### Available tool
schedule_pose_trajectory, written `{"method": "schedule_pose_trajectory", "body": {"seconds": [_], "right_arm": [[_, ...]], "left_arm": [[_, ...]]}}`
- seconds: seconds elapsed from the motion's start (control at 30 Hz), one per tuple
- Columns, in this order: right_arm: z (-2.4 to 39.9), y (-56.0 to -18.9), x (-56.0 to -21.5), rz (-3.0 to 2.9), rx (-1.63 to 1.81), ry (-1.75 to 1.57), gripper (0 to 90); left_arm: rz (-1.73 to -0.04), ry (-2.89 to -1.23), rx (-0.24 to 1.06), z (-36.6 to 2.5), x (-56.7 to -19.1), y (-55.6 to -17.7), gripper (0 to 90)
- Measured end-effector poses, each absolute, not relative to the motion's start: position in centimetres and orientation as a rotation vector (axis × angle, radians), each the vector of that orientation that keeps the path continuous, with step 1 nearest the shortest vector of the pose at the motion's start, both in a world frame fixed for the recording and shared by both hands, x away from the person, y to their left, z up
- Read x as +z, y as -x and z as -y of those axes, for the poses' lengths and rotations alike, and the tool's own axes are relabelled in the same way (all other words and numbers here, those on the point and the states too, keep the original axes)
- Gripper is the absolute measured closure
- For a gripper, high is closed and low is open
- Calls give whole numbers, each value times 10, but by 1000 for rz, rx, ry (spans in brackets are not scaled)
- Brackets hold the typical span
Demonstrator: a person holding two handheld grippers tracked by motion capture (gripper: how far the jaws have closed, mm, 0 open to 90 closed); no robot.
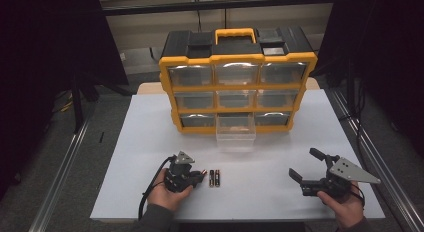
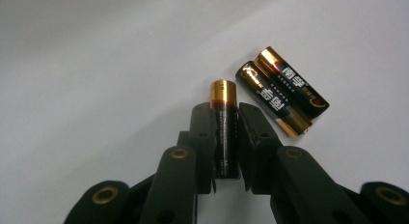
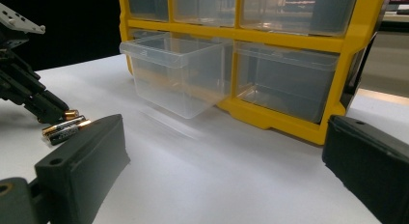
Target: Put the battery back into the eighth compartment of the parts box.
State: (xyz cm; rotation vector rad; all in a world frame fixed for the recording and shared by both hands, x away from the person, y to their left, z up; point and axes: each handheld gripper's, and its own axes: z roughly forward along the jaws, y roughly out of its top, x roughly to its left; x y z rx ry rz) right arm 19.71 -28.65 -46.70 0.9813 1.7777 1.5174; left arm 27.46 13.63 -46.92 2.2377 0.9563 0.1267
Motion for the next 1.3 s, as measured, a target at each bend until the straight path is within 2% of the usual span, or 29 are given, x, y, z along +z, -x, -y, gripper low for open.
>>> {"method": "schedule_pose_trajectory", "body": {"seconds": [0.4,0.8,1.3], "right_arm": [[286,-197,-468,-1783,1519,-986,14],[286,-198,-468,-1786,1524,-987,14],[287,-197,-468,-1787,1522,-992,14]], "left_arm": [[-945,-2150,35,-137,-442,-282,774],[-929,-2129,31,-132,-406,-303,773],[-921,-2127,39,-117,-380,-318,773]]}}
